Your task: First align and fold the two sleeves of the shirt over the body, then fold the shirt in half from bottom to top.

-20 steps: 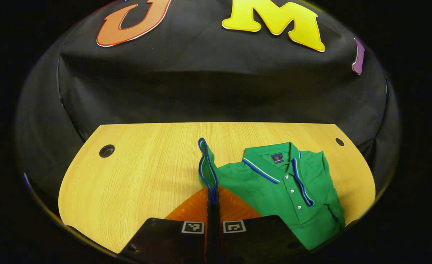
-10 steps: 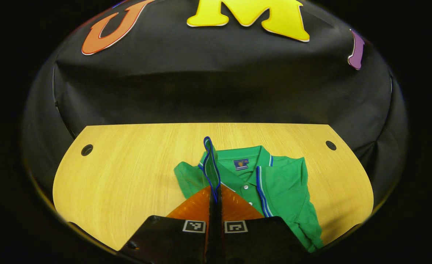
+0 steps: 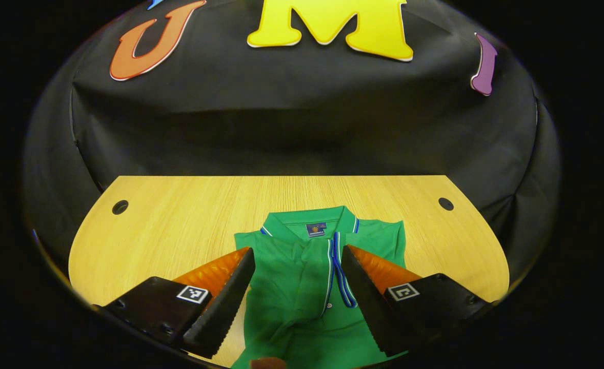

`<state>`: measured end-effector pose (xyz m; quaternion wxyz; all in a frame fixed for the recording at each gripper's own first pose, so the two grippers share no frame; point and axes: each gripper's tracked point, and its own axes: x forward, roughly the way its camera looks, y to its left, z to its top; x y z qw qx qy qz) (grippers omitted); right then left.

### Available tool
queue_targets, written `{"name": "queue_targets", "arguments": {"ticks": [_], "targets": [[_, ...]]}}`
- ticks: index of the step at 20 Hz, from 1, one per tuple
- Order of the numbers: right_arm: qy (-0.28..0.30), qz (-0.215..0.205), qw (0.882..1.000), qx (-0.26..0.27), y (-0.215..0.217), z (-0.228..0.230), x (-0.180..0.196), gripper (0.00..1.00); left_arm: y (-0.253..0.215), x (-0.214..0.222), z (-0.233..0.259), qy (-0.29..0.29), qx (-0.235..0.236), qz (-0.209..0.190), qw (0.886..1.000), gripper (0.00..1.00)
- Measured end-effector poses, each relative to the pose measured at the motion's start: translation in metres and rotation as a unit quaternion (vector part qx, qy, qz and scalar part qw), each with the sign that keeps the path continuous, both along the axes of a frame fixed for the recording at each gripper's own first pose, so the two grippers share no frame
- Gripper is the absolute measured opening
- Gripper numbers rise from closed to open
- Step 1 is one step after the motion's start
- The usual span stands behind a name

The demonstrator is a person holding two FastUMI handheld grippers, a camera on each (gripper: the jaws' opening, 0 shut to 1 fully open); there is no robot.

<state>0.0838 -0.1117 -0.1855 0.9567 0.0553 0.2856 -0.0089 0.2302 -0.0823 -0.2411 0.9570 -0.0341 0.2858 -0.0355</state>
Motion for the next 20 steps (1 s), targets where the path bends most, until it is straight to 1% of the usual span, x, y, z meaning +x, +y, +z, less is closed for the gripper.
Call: {"name": "queue_targets", "arguments": {"ticks": [3,6,8,12,15,16,17,18,20], "targets": [[-0.016,0.019,1.0,-0.008,0.009,0.008,-0.001,0.96,0.011,-0.023,0.035,-0.034,0.002,0.004,0.999,1.0],[-0.031,0.034,0.999,-0.008,0.024,0.018,-0.01,0.96,0.022,-0.062,0.073,-0.063,-0.015,0.013,0.998,1.0],[-0.038,0.04,0.998,-0.014,0.027,0.021,-0.021,0.96,0.033,-0.089,0.092,-0.083,-0.015,0.019,0.996,1.0],[-0.044,0.054,0.997,-0.027,0.036,0.022,-0.054,0.96,0.055,-0.148,0.121,-0.127,-0.005,0.023,0.992,1.0],[-0.043,0.059,0.997,-0.031,0.039,0.016,-0.085,0.96,0.066,-0.194,0.123,-0.135,-0.007,0.027,0.99,1.0],[-0.039,0.059,0.997,-0.035,0.038,0.012,-0.095,0.92,0.069,-0.209,0.119,-0.131,-0.004,0.026,0.991,1.0],[-0.033,0.058,0.997,-0.038,0.036,0.004,-0.105,0.92,0.068,-0.223,0.112,-0.127,-0.003,0.023,0.992,1.0],[-0.027,0.058,0.997,-0.04,0.033,-0.003,-0.115,0.96,0.07,-0.236,0.106,-0.122,0.002,0.02,0.992,1.0],[-0.01,0.055,0.997,-0.045,0.027,-0.019,-0.136,0.96,0.072,-0.263,0.088,-0.103,0.013,0.008,0.995,1.0]]}}
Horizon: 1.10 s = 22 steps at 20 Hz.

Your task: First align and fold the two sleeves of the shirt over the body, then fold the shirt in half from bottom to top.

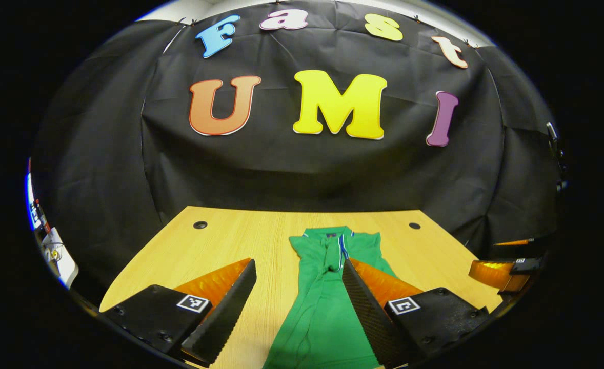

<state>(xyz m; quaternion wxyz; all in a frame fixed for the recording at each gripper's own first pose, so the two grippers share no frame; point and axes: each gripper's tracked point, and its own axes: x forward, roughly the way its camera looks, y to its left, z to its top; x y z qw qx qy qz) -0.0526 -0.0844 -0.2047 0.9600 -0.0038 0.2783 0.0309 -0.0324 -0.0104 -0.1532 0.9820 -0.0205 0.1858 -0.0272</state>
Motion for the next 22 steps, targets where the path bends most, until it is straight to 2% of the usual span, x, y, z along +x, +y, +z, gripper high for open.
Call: {"name": "queue_targets", "arguments": {"ticks": [7,10,15,17,22], "targets": [[0.073,-0.003,0.997,-0.028,-0.018,-0.066,-0.072,0.96,0.001,-0.075,-0.081,0.099,-0.002,-0.025,0.995,1.0],[0.107,0.003,0.993,-0.042,-0.02,-0.106,-0.094,0.97,0.002,-0.093,-0.116,0.136,-0.008,-0.029,0.99,1.0],[0.132,-0.001,0.991,-0.036,-0.017,-0.162,-0.095,0.97,0.004,-0.106,-0.178,0.183,-0.012,-0.038,0.982,1.0],[0.143,0.004,0.989,-0.04,-0.014,-0.183,-0.089,0.96,0.011,-0.107,-0.195,0.192,0.004,-0.037,0.981,1.0],[0.154,0.004,0.987,-0.047,-0.022,-0.209,-0.084,0.96,0.017,-0.108,-0.219,0.203,0.018,-0.044,0.978,1.0]]}}
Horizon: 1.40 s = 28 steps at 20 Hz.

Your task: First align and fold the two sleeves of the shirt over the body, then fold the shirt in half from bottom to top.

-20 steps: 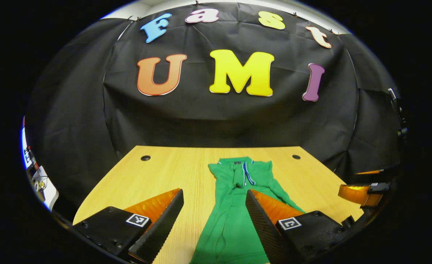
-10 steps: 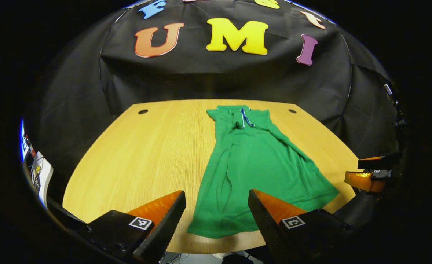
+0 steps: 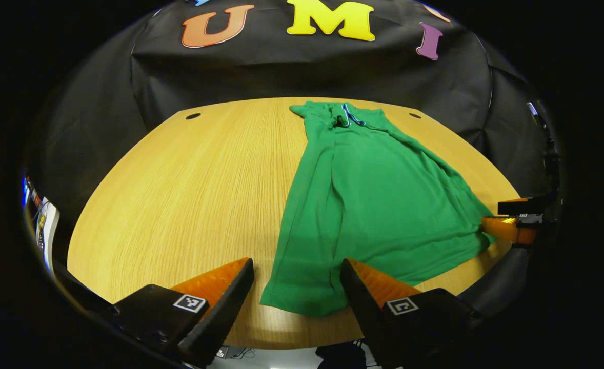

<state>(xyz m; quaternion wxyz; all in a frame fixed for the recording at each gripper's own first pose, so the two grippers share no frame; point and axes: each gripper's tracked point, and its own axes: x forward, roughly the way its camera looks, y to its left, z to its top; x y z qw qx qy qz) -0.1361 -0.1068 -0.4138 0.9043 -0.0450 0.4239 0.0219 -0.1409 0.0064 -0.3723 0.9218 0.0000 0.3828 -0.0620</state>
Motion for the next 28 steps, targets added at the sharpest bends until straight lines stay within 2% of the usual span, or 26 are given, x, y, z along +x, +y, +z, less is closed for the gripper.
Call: {"name": "queue_targets", "arguments": {"ticks": [7,8,10,11,12,13,14,15,16,17,20,28], "targets": [[0.013,-0.011,0.999,0.039,0.008,-0.01,-0.001,0.94,0.0,0.0,-0.002,0.005,-0.003,0.005,1.0,1.0],[0.016,-0.016,0.999,0.047,0.009,-0.01,-0.001,0.87,0.0,0.0,-0.002,0.005,-0.004,0.007,1.0,1.0],[0.018,-0.009,0.999,0.049,0.015,-0.008,-0.002,0.79,-0.011,0.0,-0.004,0.007,-0.005,0.005,1.0,0.93],[0.019,-0.003,0.999,0.05,0.02,-0.01,-0.002,0.74,-0.009,-0.001,-0.004,0.008,-0.007,0.013,1.0,0.81],[0.022,0.002,0.998,0.053,0.025,-0.01,-0.002,0.59,-0.009,-0.001,-0.003,0.009,-0.01,0.02,1.0,0.69],[0.022,0.003,0.998,0.057,0.029,-0.011,-0.002,0.51,-0.011,-0.001,-0.003,0.011,-0.013,0.021,1.0,0.52],[0.025,0.004,0.998,0.065,0.034,-0.01,-0.003,0.3,-0.01,0.002,-0.006,0.014,-0.016,0.015,1.0,0.44],[0.023,0.0,0.997,0.068,0.035,-0.011,-0.003,0.17,-0.014,0.002,-0.006,0.017,-0.024,0.012,0.999,0.3],[0.025,-0.005,0.997,0.069,0.035,-0.01,-0.003,0.04,-0.013,0.004,-0.006,0.021,-0.031,0.016,0.999,0.22],[0.027,-0.009,0.997,0.074,0.035,-0.01,-0.001,0.02,-0.012,0.005,-0.005,0.025,-0.039,0.019,0.999,0.07],[0.033,-0.016,0.996,0.084,0.035,-0.005,-0.001,0.0,-0.011,0.003,0.001,0.038,-0.054,0.025,0.997,0.06],[-0.007,-0.012,0.995,0.095,0.033,0.048,0.014,0.0,-0.009,0.015,0.05,0.004,-0.078,0.016,0.997,0.06]]}}
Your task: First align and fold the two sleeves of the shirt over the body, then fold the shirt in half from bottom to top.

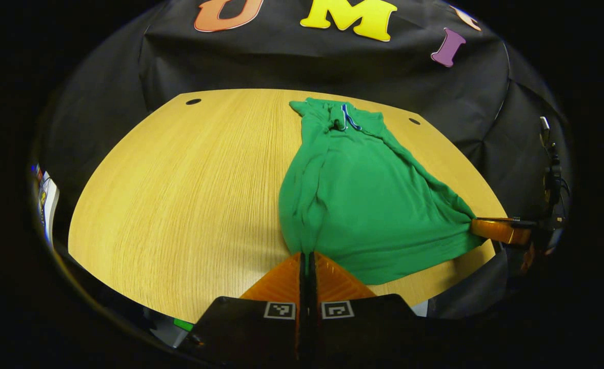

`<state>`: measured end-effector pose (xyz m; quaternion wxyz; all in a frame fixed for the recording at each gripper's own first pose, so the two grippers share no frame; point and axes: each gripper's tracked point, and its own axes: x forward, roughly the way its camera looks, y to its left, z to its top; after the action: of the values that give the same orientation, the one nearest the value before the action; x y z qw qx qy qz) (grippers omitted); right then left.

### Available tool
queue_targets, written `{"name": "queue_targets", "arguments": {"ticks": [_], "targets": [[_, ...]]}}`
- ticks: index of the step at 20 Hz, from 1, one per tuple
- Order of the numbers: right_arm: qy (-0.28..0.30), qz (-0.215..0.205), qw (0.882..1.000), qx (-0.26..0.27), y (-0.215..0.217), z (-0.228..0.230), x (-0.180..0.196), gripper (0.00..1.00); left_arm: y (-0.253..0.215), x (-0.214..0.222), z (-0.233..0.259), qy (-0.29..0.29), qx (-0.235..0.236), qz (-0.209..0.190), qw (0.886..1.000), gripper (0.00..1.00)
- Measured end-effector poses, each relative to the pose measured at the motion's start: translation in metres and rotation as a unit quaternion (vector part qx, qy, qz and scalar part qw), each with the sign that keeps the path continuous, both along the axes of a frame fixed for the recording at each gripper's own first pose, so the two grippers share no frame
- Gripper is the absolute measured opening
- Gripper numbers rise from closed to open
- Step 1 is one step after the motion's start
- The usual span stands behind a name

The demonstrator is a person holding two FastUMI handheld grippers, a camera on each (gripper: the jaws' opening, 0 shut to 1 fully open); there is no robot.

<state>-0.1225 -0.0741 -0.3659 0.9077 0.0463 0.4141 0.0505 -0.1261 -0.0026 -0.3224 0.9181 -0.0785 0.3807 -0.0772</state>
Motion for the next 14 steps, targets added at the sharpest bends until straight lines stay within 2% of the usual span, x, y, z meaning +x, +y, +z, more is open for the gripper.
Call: {"name": "queue_targets", "arguments": {"ticks": [6,14], "targets": [[-0.033,0.006,0.999,-0.003,-0.002,0.033,0.039,0.0,0.001,0.039,0.04,-0.033,-0.01,-0.006,0.999,0.06],[-0.086,-0.007,0.996,0.017,-0.01,0.088,0.124,0.0,0.001,0.111,0.095,-0.091,-0.002,-0.01,0.996,0.06]]}}
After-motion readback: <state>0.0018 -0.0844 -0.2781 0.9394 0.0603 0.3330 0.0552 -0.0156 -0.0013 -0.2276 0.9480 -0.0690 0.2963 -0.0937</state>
